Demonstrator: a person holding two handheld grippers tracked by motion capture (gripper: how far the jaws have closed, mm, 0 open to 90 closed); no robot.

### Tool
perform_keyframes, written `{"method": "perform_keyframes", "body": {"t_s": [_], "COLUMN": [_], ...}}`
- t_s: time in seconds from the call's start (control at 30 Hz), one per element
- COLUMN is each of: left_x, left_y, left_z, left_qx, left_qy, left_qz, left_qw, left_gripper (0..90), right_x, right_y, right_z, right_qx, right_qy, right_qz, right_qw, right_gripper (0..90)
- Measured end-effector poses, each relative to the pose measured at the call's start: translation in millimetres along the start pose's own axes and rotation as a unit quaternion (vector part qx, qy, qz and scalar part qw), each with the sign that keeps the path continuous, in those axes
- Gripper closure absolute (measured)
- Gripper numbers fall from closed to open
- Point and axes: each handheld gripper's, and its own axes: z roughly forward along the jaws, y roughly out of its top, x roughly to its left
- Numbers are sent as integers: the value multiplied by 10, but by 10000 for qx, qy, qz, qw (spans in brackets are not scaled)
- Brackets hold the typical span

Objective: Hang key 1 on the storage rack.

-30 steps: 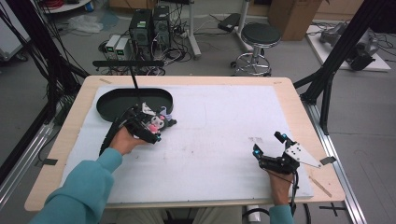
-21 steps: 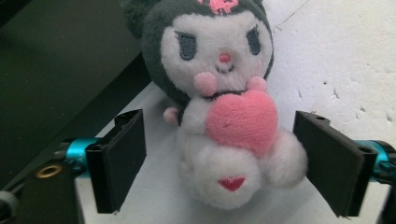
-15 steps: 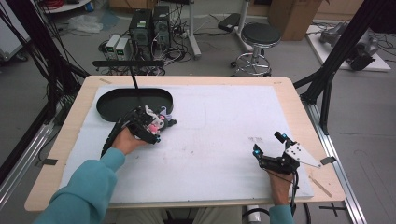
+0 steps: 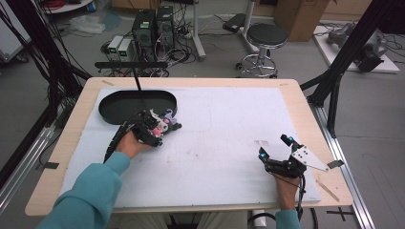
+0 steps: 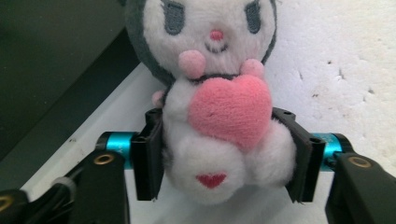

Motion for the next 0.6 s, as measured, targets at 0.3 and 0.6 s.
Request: {"method": "perform_keyframes", "body": {"t_s": [0.3, 0.6], "left_x": [-20, 40], "left_y": [9, 1], "left_z": [-37, -225], "left_qx": [-23, -559], "left_qy": [139, 116], "left_qz": [133, 15], "left_qw": [9998, 9984], "left_gripper": [527, 531], "right_x": [1, -1], "right_y": [0, 0], "right_z": [-1, 0], "right_qx": [8, -1], "right_qy": [-1, 6], "right_qz": [25, -3], "right_qw": [10000, 10000], "right_gripper": [7, 7]}}
